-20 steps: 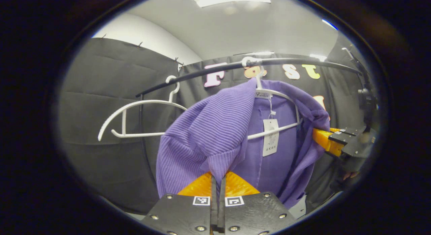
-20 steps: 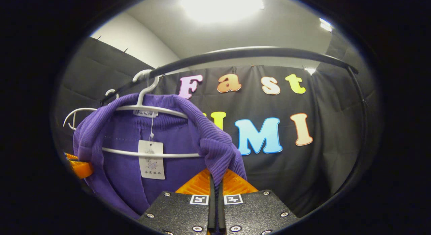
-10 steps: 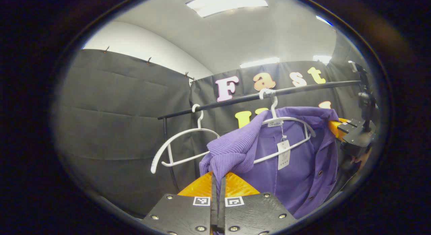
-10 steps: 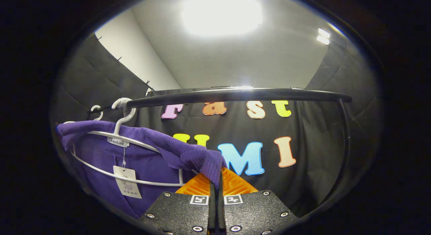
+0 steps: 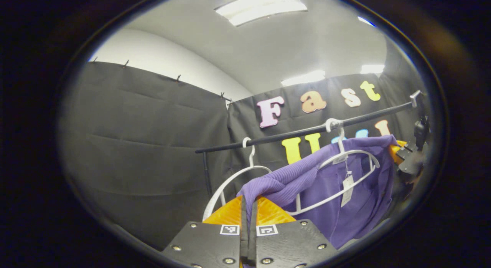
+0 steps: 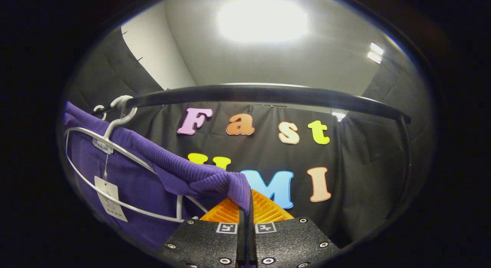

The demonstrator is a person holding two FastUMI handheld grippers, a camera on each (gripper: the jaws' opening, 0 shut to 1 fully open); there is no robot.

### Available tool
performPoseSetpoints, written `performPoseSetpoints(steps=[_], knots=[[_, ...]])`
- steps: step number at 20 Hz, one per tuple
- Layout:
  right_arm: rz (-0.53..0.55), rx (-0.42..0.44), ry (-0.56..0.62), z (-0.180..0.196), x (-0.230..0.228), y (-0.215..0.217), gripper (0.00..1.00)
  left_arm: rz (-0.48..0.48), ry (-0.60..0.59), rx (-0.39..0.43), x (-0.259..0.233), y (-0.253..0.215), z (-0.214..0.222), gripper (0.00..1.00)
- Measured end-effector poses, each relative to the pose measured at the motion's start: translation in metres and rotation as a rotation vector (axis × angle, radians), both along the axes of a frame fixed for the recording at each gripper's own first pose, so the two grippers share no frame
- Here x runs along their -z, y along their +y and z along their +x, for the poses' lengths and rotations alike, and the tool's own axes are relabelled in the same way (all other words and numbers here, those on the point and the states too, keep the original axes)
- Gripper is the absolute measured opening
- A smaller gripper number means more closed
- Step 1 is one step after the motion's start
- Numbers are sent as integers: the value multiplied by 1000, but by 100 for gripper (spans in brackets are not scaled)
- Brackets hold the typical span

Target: Grasp the clothes on the hanger with both hands and then place them into the laundry hamper below.

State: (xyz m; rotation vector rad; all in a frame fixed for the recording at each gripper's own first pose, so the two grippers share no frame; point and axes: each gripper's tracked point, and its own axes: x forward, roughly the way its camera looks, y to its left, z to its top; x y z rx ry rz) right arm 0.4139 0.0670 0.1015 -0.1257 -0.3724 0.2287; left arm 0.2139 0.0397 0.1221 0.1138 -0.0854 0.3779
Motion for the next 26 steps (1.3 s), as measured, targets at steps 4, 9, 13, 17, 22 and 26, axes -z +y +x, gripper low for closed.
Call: performPoseSetpoints(steps=[4,9,13,17,22,26], knots=[[-32,-4,16,17,15,11,2,37,-2,10,-7,9,17,1],[-9,-22,104,38,34,28,2,58,34,10,4,17,47,5],[61,-56,186,45,48,38,2,9,98,26,33,23,56,5],[48,-64,292,67,84,40,2,-15,133,38,57,25,69,5],[33,-59,365,59,123,36,2,-54,174,53,85,19,73,5],[14,-70,393,32,139,29,2,-90,200,55,99,15,59,1]])
